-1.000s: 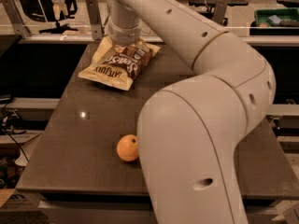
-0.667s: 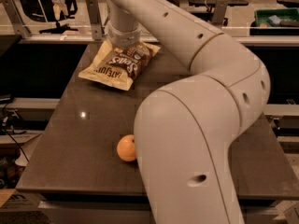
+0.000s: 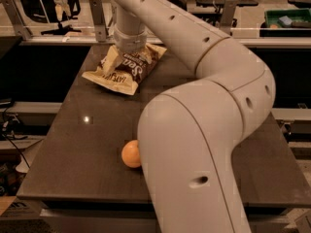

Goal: Pick brown chip bag

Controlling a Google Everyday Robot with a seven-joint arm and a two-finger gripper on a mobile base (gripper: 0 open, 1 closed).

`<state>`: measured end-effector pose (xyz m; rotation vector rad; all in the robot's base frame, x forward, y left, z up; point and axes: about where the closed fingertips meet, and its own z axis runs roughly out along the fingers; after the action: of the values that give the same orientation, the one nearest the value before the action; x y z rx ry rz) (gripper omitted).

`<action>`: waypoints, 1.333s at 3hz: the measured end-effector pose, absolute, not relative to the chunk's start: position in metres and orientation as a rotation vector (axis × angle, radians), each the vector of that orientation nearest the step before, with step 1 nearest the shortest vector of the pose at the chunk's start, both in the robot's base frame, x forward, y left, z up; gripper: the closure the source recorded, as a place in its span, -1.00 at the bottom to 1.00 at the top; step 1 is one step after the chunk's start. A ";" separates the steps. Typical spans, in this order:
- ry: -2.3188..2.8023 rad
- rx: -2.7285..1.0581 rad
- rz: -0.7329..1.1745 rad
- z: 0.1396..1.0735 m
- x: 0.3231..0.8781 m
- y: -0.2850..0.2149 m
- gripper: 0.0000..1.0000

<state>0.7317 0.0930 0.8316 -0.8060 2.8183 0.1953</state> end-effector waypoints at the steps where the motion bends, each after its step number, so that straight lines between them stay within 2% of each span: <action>1: 2.818 -0.807 0.214 0.833 0.731 0.093 0.27; 2: 2.817 -0.807 0.216 0.835 0.731 0.092 0.74; 3: 2.817 -0.807 0.216 0.836 0.731 0.092 1.00; 4: 2.746 -0.828 0.230 0.863 0.730 0.076 1.00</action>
Offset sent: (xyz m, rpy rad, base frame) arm -0.0042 -0.0156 0.0194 0.0177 -0.0200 0.0044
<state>0.7300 0.0755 0.8631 -0.8284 2.7465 0.2305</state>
